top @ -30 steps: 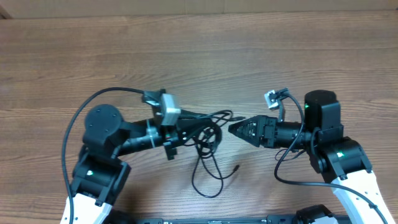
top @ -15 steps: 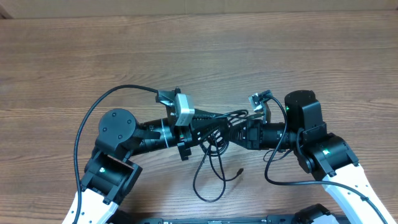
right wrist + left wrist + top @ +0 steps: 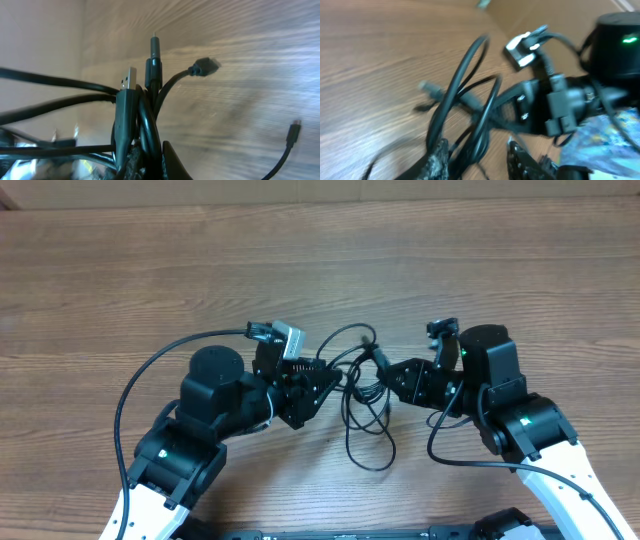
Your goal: Untangle cables
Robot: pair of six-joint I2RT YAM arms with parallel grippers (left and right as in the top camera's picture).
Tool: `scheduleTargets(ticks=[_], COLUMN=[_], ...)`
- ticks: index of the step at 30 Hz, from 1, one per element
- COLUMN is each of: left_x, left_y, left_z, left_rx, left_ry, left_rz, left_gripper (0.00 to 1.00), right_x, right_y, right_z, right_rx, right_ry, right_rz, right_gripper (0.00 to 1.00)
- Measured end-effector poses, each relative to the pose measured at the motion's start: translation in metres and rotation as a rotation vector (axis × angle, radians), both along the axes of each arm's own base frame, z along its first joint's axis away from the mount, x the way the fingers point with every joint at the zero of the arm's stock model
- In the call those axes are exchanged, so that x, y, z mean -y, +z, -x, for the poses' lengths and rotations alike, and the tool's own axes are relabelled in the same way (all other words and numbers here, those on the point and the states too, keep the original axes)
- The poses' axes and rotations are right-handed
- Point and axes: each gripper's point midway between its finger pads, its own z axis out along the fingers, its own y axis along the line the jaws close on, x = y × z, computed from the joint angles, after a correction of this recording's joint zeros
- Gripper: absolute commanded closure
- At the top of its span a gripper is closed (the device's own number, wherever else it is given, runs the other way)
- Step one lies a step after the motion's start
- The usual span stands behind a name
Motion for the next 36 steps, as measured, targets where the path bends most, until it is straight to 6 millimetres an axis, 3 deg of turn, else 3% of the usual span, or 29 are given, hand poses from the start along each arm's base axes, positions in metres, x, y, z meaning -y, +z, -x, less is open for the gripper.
scheduleTargets(ticks=[2, 7, 10, 16, 18, 20, 25, 28, 36], left_x=[-0.007, -0.024, -0.032, -0.029, -0.021, -0.012, 0.004, 0.012, 0.019], left_y=[-0.015, -0.044, -0.052, -0.035, -0.022, -0.009, 0.016, 0.027, 0.039], left_z=[0.002, 0.007, 0.005, -0.008, -0.010, -0.009, -0.001, 0.007, 0.016], left_rx=[-0.062, -0.175, -0.195, -0.106, -0.039, 0.030, 0.191, 0.289, 0.442], left_ry=[0.035, 0.105, 0.145, 0.157, 0.112, 0.051, -0.092, -0.180, -0.286], left_rz=[-0.040, -0.129, -0.163, -0.129, -0.098, -0.073, -0.035, -0.027, -0.032], left_gripper=[0.37, 0.27, 0.22, 0.23, 0.20, 0.23, 0.24, 0.23, 0.20], right_x=[0.009, 0.033, 0.052, 0.096, 0.101, 0.103, 0.085, 0.062, 0.012], right_y=[0.000, -0.001, -0.005, 0.012, 0.021, 0.031, 0.064, 0.086, 0.105], right_z=[-0.010, -0.028, -0.035, -0.041, -0.040, -0.037, -0.024, -0.010, 0.030], right_rx=[0.034, 0.121, 0.173, 0.353, 0.411, 0.474, 0.663, 0.776, 0.864], right_ry=[-0.037, -0.101, -0.151, -0.224, -0.214, -0.190, -0.056, 0.058, 0.340], right_rz=[0.028, 0.128, 0.241, 0.512, 0.555, 0.589, 0.559, 0.457, 0.189], right_gripper=[0.96, 0.96, 0.96, 0.96, 0.96, 0.96, 0.96, 0.96, 0.96])
